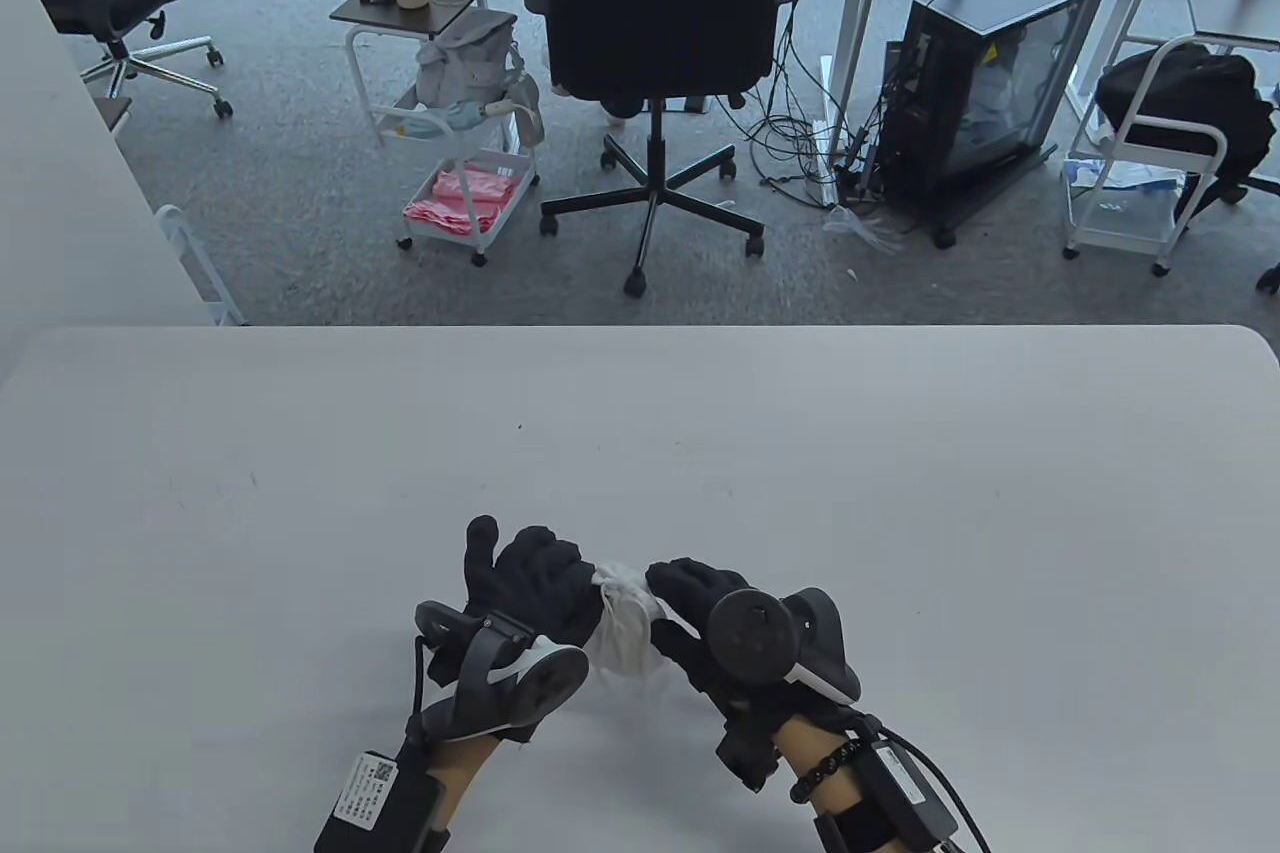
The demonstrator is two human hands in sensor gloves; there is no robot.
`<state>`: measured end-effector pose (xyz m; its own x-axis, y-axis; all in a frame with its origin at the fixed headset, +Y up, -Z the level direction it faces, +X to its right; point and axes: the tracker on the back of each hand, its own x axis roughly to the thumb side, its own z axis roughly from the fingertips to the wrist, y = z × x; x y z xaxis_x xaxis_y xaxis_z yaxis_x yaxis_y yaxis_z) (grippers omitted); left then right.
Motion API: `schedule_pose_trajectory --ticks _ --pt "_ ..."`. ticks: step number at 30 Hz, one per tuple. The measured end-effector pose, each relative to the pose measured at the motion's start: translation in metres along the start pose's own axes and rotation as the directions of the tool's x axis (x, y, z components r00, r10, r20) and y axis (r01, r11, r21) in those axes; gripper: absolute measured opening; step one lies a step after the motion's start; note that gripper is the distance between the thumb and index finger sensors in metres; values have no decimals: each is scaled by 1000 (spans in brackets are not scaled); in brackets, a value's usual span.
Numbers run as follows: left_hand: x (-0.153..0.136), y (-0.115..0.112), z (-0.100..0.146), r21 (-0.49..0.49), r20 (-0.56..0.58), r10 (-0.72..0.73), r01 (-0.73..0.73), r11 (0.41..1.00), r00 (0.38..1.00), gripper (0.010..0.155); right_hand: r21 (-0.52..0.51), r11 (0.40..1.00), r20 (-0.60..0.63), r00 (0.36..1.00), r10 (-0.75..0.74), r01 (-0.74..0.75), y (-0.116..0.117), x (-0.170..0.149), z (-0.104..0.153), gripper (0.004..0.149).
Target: Empty bag and arrange number blocks in order
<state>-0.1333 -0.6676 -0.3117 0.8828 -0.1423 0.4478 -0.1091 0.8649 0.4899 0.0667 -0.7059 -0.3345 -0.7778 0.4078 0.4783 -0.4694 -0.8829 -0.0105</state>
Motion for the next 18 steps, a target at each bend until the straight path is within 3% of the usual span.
schedule_pose_trajectory --ticks 4,7,10,15,18 --pt "3 -3 1 -2 -4 13 -13 1000 1000 39 -27 998 -29 998 -54 53 2 0 0 56" --pt "-1 -7 2 -28 -17 95 -96 995 995 40 -115 991 -48 996 -80 74 -3 -2 1 37" --pt "-8 -11 4 -47 -31 159 -160 986 987 40 -170 971 -39 983 -179 170 -13 -7 4 34" --pt "-7 -16 3 -71 -36 251 -253 965 967 42 -156 954 -21 965 -262 255 -21 -12 7 34" --pt "-5 -17 3 -73 -19 241 -242 967 970 53 -131 951 -9 959 -283 279 -19 -12 7 34"
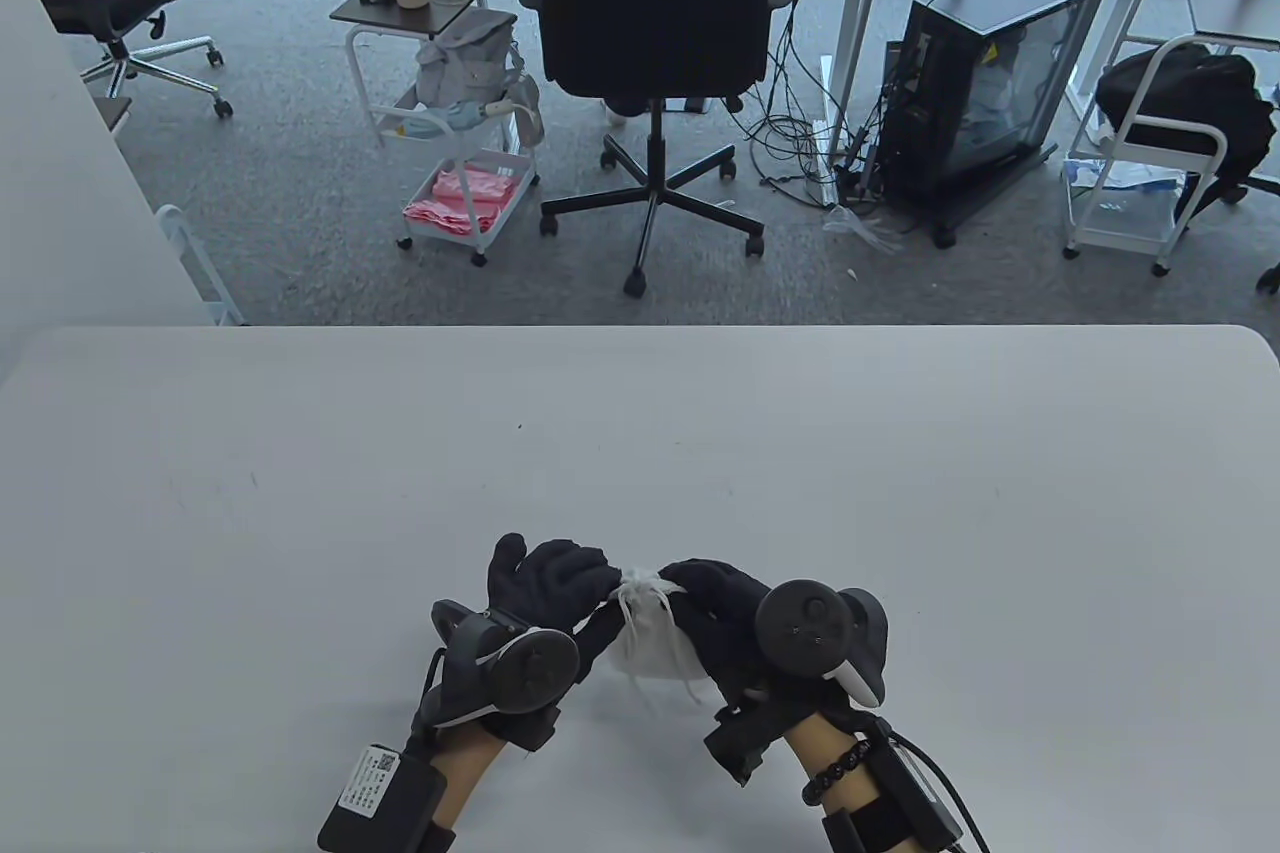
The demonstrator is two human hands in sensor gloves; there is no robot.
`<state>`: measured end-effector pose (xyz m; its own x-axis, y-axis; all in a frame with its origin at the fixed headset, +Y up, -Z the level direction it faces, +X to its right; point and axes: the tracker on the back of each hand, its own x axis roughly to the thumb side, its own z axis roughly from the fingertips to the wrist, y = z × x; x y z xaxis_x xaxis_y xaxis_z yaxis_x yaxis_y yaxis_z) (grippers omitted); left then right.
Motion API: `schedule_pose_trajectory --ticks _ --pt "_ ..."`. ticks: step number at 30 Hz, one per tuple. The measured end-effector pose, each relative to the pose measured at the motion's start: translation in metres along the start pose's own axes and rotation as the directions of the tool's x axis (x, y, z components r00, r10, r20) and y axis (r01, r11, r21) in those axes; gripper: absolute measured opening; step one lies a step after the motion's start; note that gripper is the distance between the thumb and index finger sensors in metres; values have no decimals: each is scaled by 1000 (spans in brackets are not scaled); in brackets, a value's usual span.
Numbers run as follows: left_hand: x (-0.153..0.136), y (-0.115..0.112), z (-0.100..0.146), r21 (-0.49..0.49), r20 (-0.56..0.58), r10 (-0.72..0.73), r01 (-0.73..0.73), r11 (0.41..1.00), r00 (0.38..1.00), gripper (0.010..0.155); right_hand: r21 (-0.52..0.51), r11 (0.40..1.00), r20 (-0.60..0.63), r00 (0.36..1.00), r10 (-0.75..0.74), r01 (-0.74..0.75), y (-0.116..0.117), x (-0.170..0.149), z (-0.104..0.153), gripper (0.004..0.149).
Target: Empty bag and arrange number blocks in order
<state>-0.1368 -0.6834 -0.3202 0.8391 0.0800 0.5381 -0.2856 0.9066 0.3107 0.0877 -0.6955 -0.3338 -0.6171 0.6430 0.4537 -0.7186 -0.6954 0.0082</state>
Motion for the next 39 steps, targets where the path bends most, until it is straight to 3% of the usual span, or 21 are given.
schedule_pose_trajectory --ticks 3,5,8,11,12,14,16,19,21,23,26,31,35,37,39 --pt "2 -2 0 -7 -1 17 -17 1000 1000 62 30 1000 10 1000 -10 9 2 1 0 34" --pt "1 -2 0 14 13 47 -47 999 999 46 34 999 2 1000 -10 10 2 1 0 34" --pt "-3 0 1 28 3 70 -70 997 998 41 15 1000 -25 1000 11 -10 -1 -3 1 34" --pt "-23 6 5 65 -51 135 -131 989 990 38 -56 996 -97 993 -68 63 -15 -18 4 32" --pt "-39 9 8 93 -90 190 -182 979 978 37 -124 985 -129 982 -138 122 -26 -30 5 32" --pt "-47 9 7 120 -107 446 -433 893 889 37 -86 948 -120 941 -316 307 -29 -35 3 33" --pt "-47 7 3 141 -101 468 -453 881 878 37 -136 940 -122 937 -328 312 -28 -38 1 33" --pt "-54 4 3 113 -126 536 -524 844 835 38 -26 913 -150 901 -406 407 -26 -48 -2 36" --pt "-55 0 2 74 -146 559 -555 829 816 39 24 929 -164 918 -361 370 -30 -50 -3 41" --pt "-56 -2 1 64 -156 578 -576 815 801 39 -20 951 -163 937 -308 309 -39 -46 -5 42" --pt "-55 -3 -1 26 -147 566 -569 822 811 39 -8 987 -109 981 -163 163 -48 -25 -12 53" --pt "-54 -4 -3 -33 -117 563 -570 821 818 39 123 992 -61 998 -7 15 -33 14 -30 66" --pt "-53 -5 -3 -68 -83 566 -572 818 820 39 225 970 -39 994 106 -94 -16 27 -43 61" --pt "-52 -6 -4 -81 -76 574 -579 811 815 39 294 952 -45 994 102 -85 -12 27 -44 50" --pt "-54 -9 -5 -106 -87 590 -596 796 803 39 274 961 -63 996 61 -42 -12 24 -42 38"
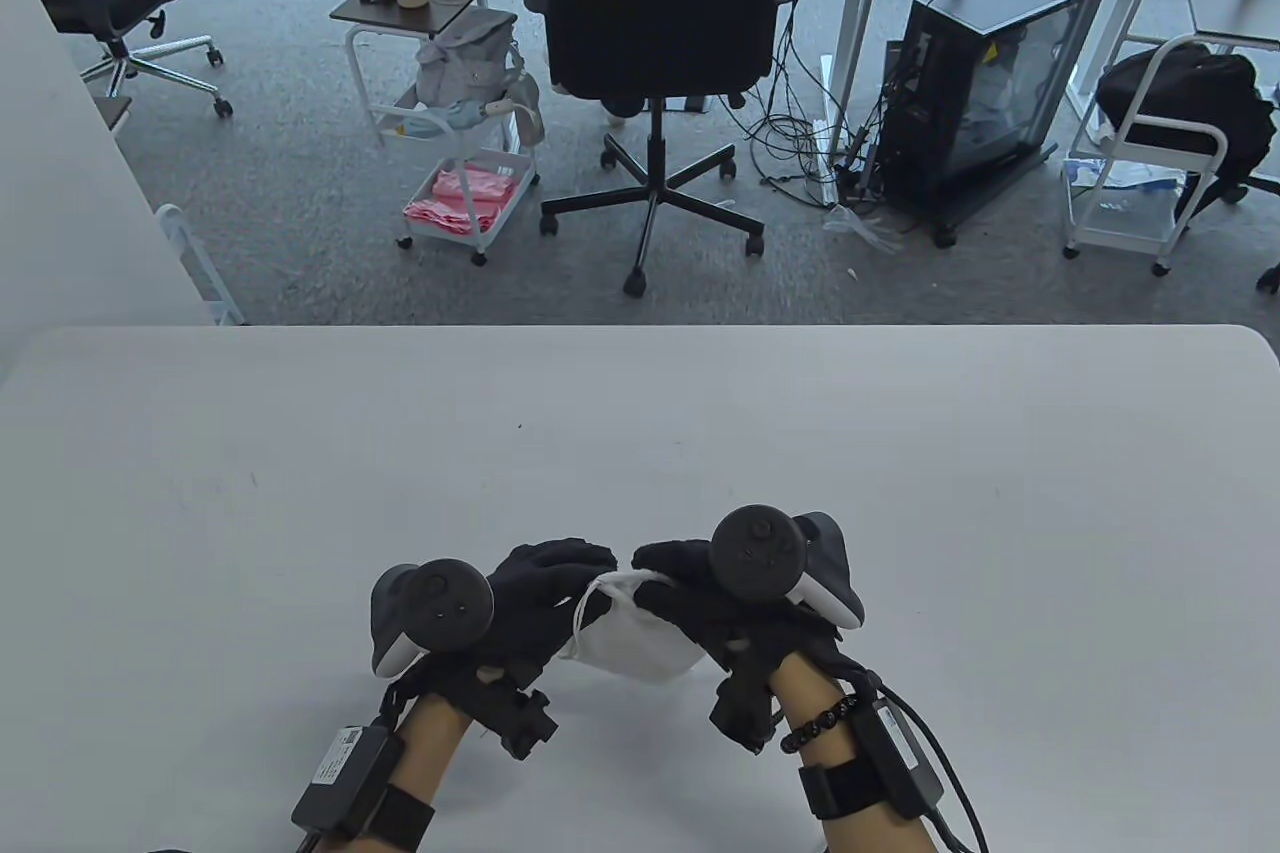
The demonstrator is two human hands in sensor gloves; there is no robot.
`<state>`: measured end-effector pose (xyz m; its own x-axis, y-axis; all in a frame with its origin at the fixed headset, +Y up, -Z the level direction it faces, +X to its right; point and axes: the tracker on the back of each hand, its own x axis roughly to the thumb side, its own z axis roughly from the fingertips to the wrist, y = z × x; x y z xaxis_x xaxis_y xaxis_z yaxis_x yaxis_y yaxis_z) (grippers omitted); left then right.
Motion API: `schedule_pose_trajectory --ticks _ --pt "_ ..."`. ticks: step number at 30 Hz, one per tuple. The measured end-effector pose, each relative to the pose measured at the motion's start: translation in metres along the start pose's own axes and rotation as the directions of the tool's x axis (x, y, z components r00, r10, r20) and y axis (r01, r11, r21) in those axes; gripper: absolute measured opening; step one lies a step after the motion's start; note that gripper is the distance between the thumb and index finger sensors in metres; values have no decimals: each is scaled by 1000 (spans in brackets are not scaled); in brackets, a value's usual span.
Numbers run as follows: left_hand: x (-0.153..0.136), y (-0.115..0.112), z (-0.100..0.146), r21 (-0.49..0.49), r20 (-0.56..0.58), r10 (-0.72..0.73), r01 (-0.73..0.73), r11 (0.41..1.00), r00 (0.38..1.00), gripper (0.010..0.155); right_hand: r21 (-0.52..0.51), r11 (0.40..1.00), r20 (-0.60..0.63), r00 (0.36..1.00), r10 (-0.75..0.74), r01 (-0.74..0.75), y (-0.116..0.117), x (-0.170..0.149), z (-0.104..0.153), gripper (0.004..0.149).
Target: Empty bag and arrange number blocks in order
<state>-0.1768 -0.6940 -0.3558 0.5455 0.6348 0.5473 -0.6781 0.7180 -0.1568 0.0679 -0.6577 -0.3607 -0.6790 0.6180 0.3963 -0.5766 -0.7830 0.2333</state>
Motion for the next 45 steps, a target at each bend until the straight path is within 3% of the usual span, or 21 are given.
schedule_pose_trajectory --ticks 3,7,9,12,16,19,21,24,25,27,32,34,38,42,44,45 --pt "-10 0 -2 -34 -71 -33 30 999 997 43 -33 985 -61 983 -171 169 -1 -14 8 37" --pt "-25 12 2 24 -252 -78 86 996 964 46 -161 917 -149 910 -387 364 -1 -39 22 38" --pt "-23 17 4 -86 -306 -31 5 996 952 48 -219 846 -189 829 -526 487 1 -49 29 38" --pt "-7 6 4 -277 -291 127 -210 937 948 59 -274 806 -219 783 -583 524 6 -53 33 39" --pt "14 -21 -5 -344 -275 200 -291 893 940 79 -242 770 -200 746 -635 590 19 -44 31 41" --pt "19 -28 -9 -264 -310 171 -258 929 935 86 -148 743 -162 725 -669 652 29 -32 28 44" --pt "18 -27 -6 -159 -347 152 -218 963 925 82 -117 738 -149 723 -674 664 34 -30 26 44" --pt "13 -23 0 19 -342 133 -135 991 930 61 -88 674 -162 657 -737 734 38 -31 23 44" --pt "11 -22 0 29 -334 153 -152 988 930 56 -109 673 -166 654 -738 732 38 -31 23 44" --pt "10 -19 2 83 -335 212 -195 977 918 42 -132 717 -169 697 -697 685 37 -31 24 43" --pt "12 -12 1 97 -348 146 -119 988 926 42 -182 909 -178 896 -406 376 37 -18 22 40" --pt "19 -4 2 107 -330 62 -28 994 942 41 -215 947 -171 946 -277 238 34 -12 22 38" --pt "32 11 2 38 -308 -199 221 975 930 41 -311 950 -168 984 -54 -1 22 0 25 35" --pt "42 18 2 -41 -324 -424 435 900 846 41 -408 894 -186 975 120 -188 12 10 30 33" --pt "41 24 5 -77 -347 -562 575 815 750 41 -457 847 -217 958 189 -271 2 6 36 32" --pt "41 25 5 -72 -345 -539 551 832 768 42 -463 839 -225 954 199 -284 -1 4 37 33"
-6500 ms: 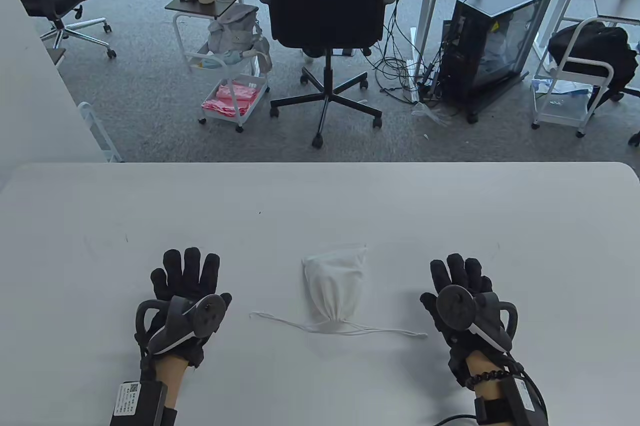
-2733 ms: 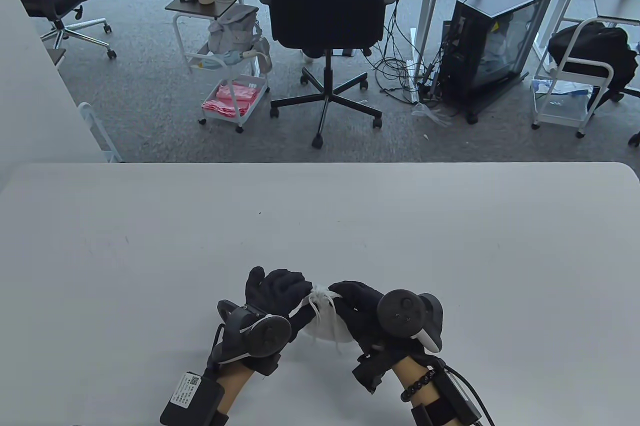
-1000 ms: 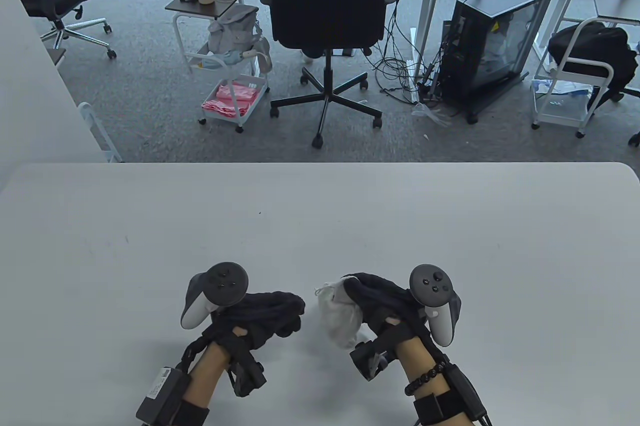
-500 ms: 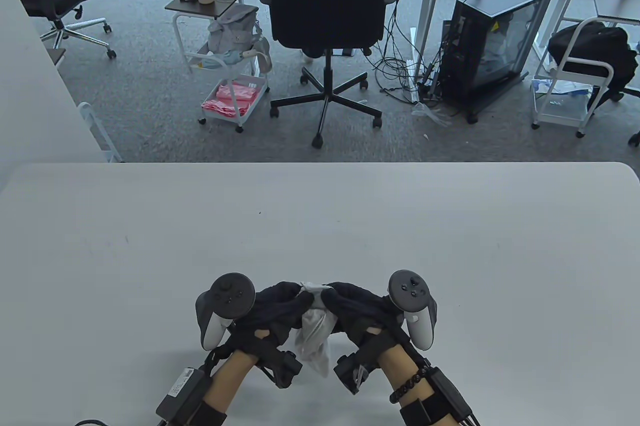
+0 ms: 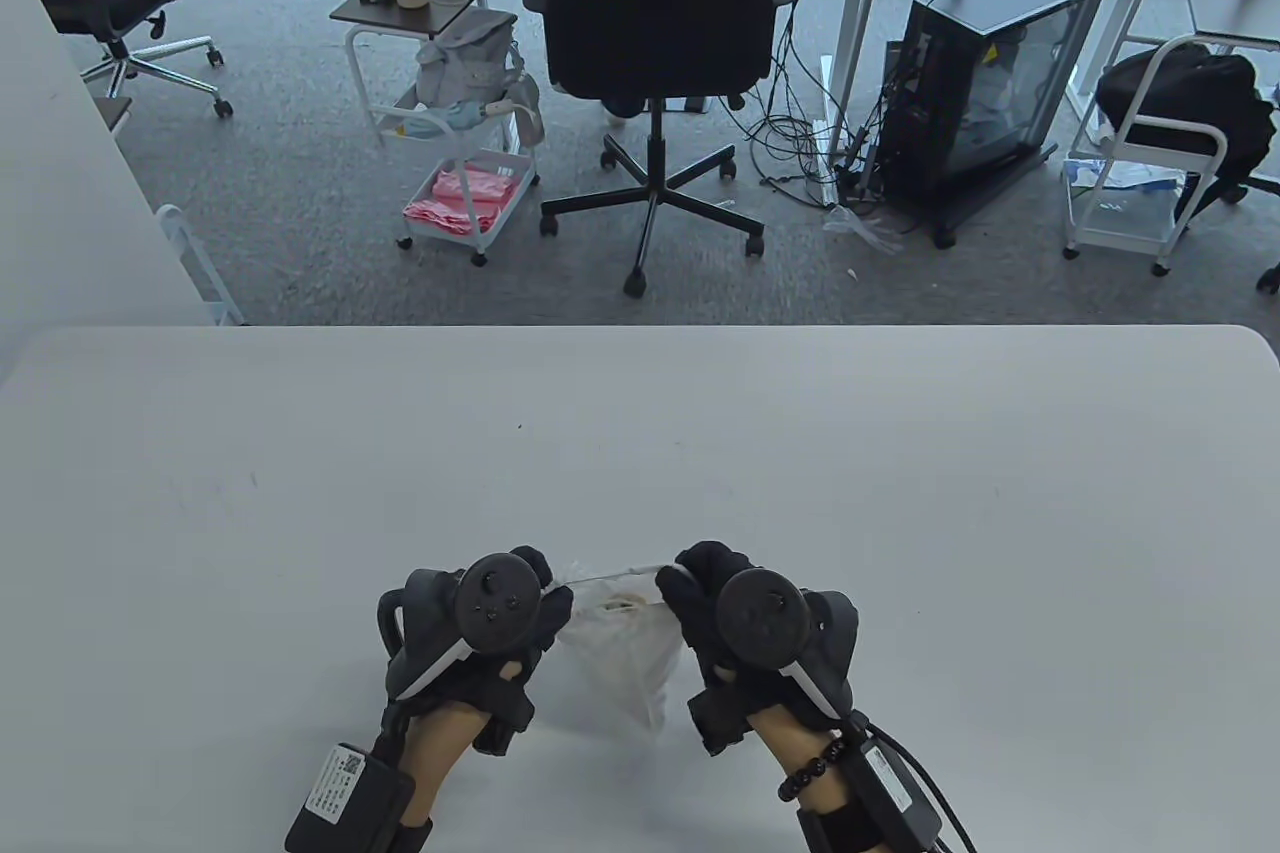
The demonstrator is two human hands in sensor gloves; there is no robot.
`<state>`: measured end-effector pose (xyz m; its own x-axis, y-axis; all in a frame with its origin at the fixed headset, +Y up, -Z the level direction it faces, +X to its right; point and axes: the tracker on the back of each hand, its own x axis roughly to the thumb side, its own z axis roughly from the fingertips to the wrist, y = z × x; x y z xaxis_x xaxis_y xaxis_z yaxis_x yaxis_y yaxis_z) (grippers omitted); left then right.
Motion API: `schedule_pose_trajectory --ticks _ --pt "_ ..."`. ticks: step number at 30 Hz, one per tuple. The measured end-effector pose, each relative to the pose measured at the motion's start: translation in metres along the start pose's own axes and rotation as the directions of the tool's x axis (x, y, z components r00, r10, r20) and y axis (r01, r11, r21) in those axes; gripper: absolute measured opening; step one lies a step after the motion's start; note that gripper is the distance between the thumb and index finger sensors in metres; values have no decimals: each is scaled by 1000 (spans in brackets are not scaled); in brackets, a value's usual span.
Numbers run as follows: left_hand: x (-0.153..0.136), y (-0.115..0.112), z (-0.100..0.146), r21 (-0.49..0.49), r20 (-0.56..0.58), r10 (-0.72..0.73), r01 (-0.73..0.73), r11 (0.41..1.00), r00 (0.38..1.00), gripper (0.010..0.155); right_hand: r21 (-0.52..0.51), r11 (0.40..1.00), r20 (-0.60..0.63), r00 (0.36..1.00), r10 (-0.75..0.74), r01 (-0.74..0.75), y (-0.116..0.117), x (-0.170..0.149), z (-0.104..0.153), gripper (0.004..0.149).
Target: Empty bag and arrange number blocks in order
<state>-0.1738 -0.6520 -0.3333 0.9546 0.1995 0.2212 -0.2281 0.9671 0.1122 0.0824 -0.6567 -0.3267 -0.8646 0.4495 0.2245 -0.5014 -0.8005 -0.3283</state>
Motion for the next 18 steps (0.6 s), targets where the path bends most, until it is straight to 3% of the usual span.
schedule_pose_trajectory --ticks 1,3,4,6,8,11,14,18 --pt "1 0 1 -8 -12 62 -62 998 998 42 -26 1000 -15 1000 0 0 -2 -3 0 32" --pt "3 1 0 -23 -24 25 -25 999 999 43 -52 999 -26 1000 15 -16 -6 -6 -1 30" --pt "1 -1 -2 -79 -19 48 -49 996 999 49 -66 998 -34 999 2 -4 -9 -9 -1 31" --pt "0 -8 -3 -107 -53 147 -152 983 988 42 -47 997 -49 997 -64 62 -9 -9 -1 31" --pt "-1 -10 -7 -156 -46 119 -125 980 992 48 -41 992 -73 989 -126 123 -7 -11 -1 31" --pt "-6 -12 -9 -200 -61 240 -247 948 969 49 -24 978 -102 972 -211 209 -5 -19 -2 32" --pt "-15 -17 -11 -219 -97 439 -450 866 893 48 29 965 -116 960 -255 259 0 -23 -2 32" --pt "-30 -25 -17 -233 -103 700 -701 674 707 47 133 913 -138 920 -367 385 7 -28 -5 34"
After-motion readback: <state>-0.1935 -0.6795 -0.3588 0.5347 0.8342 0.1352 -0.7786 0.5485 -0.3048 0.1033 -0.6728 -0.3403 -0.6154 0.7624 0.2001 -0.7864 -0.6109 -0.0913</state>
